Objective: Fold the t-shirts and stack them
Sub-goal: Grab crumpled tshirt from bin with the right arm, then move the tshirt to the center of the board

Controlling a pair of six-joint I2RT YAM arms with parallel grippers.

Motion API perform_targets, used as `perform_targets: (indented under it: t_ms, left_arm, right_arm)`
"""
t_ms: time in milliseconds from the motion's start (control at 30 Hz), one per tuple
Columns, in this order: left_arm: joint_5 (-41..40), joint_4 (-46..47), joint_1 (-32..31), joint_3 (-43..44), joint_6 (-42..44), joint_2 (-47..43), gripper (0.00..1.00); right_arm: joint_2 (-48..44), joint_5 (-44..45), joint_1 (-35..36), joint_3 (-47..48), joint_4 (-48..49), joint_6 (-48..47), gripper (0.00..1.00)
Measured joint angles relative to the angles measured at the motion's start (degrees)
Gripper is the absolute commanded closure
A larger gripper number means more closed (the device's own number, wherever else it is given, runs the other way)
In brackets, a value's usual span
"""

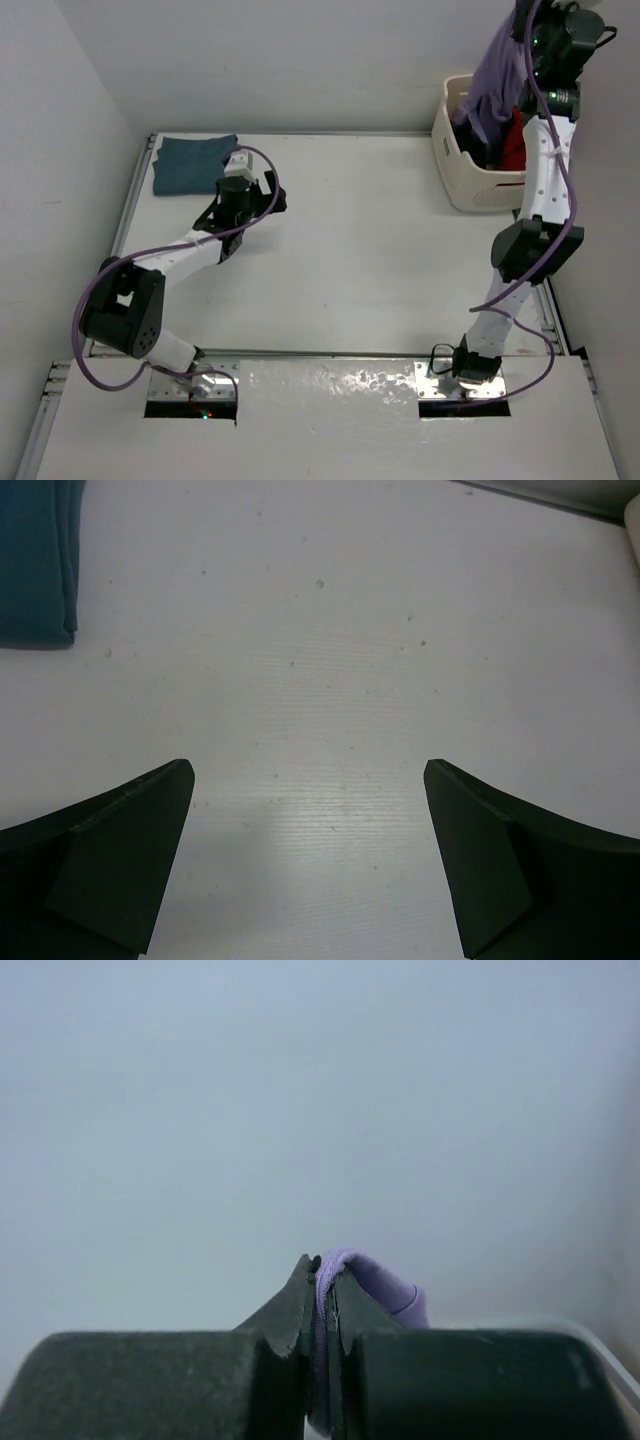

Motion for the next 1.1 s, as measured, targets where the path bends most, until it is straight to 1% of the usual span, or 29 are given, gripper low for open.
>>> perform_targets:
  t_ms: [67, 133, 200, 300, 367, 467, 600, 667, 733, 767, 800, 867, 900, 933, 967, 1000, 1033, 1067, 1100]
  left_arm:
    - [0.33, 0.20, 0.00, -0.13, -0.22, -0.90, 0.00]
    - [0.55, 0.72, 0.00, -0.37, -0.59, -1.86, 0.00]
    - [0.61, 1.25, 0.00, -0.96, -1.03, -2.86, 0.00]
    - [0.46, 1.16, 0.00, -1.46, -1.64, -3.98, 0.00]
    - [-0.07, 0.37, 0.00, -1.55, -2.58, -4.94, 0.00]
    - [-1.97, -0.87, 0.00, -2.03, -4.07, -7.65, 0.00]
    - [-5.95, -2.86, 0.00, -4.09, -6.32, -13.53, 0.00]
    - [-8.17, -4.37, 0.00, -4.72, -7.37, -16.15, 0.00]
    - [-10.67, -6.43, 0.00, -4.79, -8.61, -17.84, 0.00]
    - [-12.13, -7.50, 0.00, -4.85, -9.14, -18.45, 0.00]
    - [-13.49, -8.72, 0.00, -4.90, -9.75, -18.91, 0.00]
    - [-15.78, -11.37, 0.00, -4.94, -10.67, -19.45, 0.00]
    - [-16.74, -12.79, 0.00, -4.94, -11.15, -19.54, 0.00]
    - [-17.51, -14.25, 0.00, -4.94, -11.45, -19.61, 0.00]
    - [-18.01, -15.61, 0.00, -4.96, -11.72, -19.61, 0.00]
    - [-18.36, -16.90, 0.00, -5.07, -11.98, -19.61, 0.00]
    - [-18.56, -17.88, 0.00, -5.29, -12.24, -19.61, 0.00]
    - [-18.40, -18.88, 0.00, -5.62, -12.46, -19.63, 0.00]
    - [-17.84, -19.37, 0.00, -6.23, -12.50, -19.74, 0.00]
  right_arm:
    - [-0.92, -4.42, 0.92, 1.77, 5.55, 2.73, 1.00]
    - [-4.22, -8.37, 3.21, 0.59, 10.73, 4.48, 1.00]
    - [-8.96, -11.76, 7.72, -2.05, 14.08, 4.20, 1.00]
    - [-17.03, -17.16, 17.07, -7.08, 16.57, 2.86, 1.00]
    - [-21.33, -21.18, 21.49, -9.38, 18.86, 2.82, 1.00]
    - [-26.34, -23.41, 21.20, -13.57, 23.06, 3.04, 1.00]
    - [-28.13, -26.12, 19.85, -22.60, 28.98, 5.73, 1.00]
    - [-27.45, -28.17, 19.85, -28.61, 30.97, 7.74, 1.00]
    - [-26.32, -27.76, 20.02, -38.66, 33.27, 8.85, 1.00]
    - [-25.88, -27.15, 20.00, -45.29, 33.33, 9.18, 0.99]
    - [-24.94, -26.49, 19.82, -50.12, 32.26, 9.05, 0.94]
    - [-22.62, -24.17, 19.34, -58.64, 30.12, 8.59, 0.89]
    - [-21.70, -22.29, 19.04, -63.21, 28.52, 8.15, 0.64]
    - [-21.00, -19.85, 18.69, -67.14, 26.47, 7.82, 0.55]
    - [-20.59, -17.35, 18.40, -69.99, 24.63, 7.21, 0.50]
    - [-20.35, -14.82, 18.10, -72.39, 21.88, 5.77, 0.35]
    - [-20.33, -12.76, 17.90, -73.68, 19.34, 4.74, 0.24]
    - [-20.35, -11.06, 17.66, -74.07, 17.25, 3.65, 0.03]
    - [-20.41, -9.73, 17.51, -74.07, 15.56, 2.38, 0.01]
